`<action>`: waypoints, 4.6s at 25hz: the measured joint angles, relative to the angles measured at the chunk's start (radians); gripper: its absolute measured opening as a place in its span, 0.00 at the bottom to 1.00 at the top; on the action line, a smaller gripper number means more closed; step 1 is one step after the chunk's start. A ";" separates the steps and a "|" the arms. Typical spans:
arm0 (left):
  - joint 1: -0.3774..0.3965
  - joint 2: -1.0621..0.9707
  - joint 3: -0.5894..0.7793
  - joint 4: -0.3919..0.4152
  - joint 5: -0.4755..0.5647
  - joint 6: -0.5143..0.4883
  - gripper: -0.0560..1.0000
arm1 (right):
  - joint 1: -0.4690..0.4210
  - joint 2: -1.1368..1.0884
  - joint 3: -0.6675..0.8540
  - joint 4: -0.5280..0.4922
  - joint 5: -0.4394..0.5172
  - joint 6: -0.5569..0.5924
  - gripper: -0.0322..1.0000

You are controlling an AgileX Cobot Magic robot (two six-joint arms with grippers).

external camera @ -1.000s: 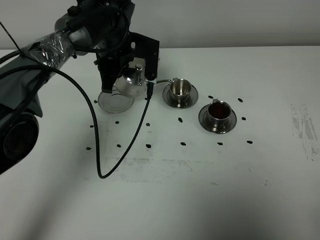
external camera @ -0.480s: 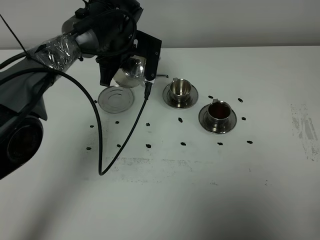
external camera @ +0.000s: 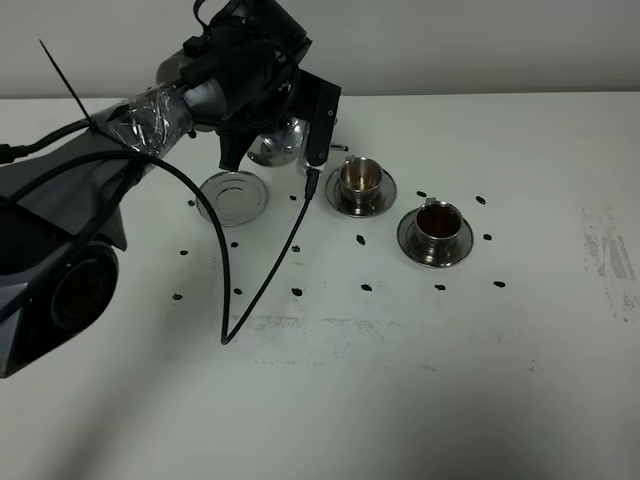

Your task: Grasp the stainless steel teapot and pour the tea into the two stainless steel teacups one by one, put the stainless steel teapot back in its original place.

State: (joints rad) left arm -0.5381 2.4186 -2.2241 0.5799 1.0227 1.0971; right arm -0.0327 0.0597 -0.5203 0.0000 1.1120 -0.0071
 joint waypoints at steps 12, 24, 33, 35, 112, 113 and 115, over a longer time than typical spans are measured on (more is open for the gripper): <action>-0.031 0.011 -0.020 0.066 0.002 0.004 0.21 | 0.000 0.000 0.000 0.000 0.000 0.000 0.26; -0.050 0.011 -0.020 0.136 0.001 0.033 0.21 | 0.000 0.000 0.000 0.000 0.000 0.000 0.26; -0.060 0.011 -0.020 0.168 0.001 0.080 0.21 | 0.000 0.000 0.000 0.000 0.000 0.000 0.26; -0.062 0.011 -0.020 0.182 0.004 0.084 0.21 | 0.000 0.000 0.000 0.000 0.000 0.000 0.26; 0.017 -0.296 0.326 -0.327 -0.129 -0.015 0.21 | 0.000 0.000 0.000 0.000 0.000 0.000 0.26; 0.018 -0.322 0.362 -0.348 -0.125 -0.027 0.21 | 0.000 0.000 0.000 0.000 0.000 0.000 0.26; 0.019 -0.360 0.417 -0.393 -0.125 -0.054 0.21 | 0.000 0.000 0.000 0.000 0.000 0.000 0.26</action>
State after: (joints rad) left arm -0.5187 2.0583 -1.8073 0.1867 0.8972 1.0432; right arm -0.0327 0.0597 -0.5203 0.0000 1.1120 -0.0071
